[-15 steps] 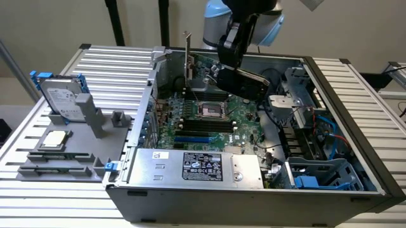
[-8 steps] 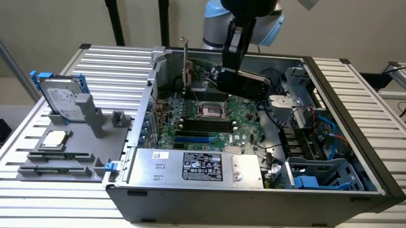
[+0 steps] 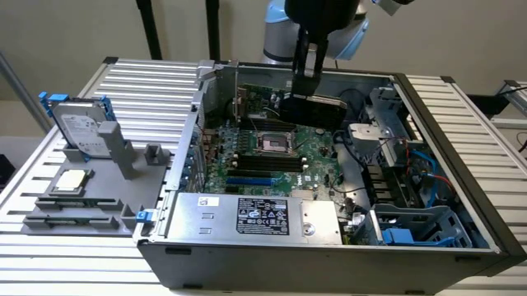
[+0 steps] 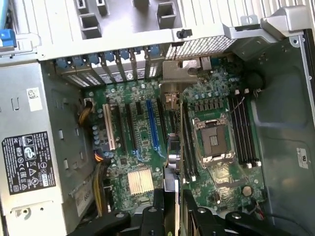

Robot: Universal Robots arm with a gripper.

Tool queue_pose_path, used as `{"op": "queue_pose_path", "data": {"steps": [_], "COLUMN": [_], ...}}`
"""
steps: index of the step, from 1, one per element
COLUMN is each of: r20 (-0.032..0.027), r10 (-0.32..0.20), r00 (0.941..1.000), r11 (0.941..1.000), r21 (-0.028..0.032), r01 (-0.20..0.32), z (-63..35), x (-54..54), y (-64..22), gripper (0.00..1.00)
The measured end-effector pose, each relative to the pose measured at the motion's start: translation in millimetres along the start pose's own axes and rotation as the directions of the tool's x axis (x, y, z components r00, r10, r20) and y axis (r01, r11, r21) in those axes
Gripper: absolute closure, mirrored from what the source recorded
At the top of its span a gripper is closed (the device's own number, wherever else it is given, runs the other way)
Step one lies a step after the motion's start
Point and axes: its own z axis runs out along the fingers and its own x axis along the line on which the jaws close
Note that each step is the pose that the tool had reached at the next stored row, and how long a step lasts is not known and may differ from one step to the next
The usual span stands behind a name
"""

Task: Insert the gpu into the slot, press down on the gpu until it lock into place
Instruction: 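Insert the gpu into the slot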

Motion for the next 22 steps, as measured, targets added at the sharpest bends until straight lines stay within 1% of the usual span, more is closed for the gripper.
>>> {"op": "queue_pose_path", "data": {"steps": [2, 4, 7, 9, 12, 14, 19, 22], "r20": [0.0012, 0.0027, 0.005, 0.0075, 0.0076, 0.0074, 0.0037, 0.0017], "r10": [-0.035, -0.072, -0.126, -0.148, -0.147, -0.144, -0.135, -0.132], "r00": [0.9994, 0.9974, 0.9921, 0.989, 0.989, 0.9895, 0.9909, 0.9912], "r11": [0.9994, 0.9974, 0.992, 0.9889, 0.989, 0.9894, 0.9908, 0.9911], "r21": [-0.0032, -0.0065, -0.0114, -0.0137, -0.0137, -0.0133, -0.0123, -0.0119], "r01": [0.035, 0.072, 0.126, 0.148, 0.148, 0.144, 0.135, 0.132], "z": [2.2, 4.5, 7.9, 10.8, 15.9, 19.4, 28.5, 33.9], "x": [0.2, 0.4, 0.8, 1.3, 2.5, 3.6, 6.8, 8.2], "y": [0.0, -0.1, -0.1, 1.2, 5.3, 9.7, 23.0, 27.7], "gripper": [0.74, 0.74, 0.74, 0.74, 0.74, 0.74, 0.74, 0.74]}}
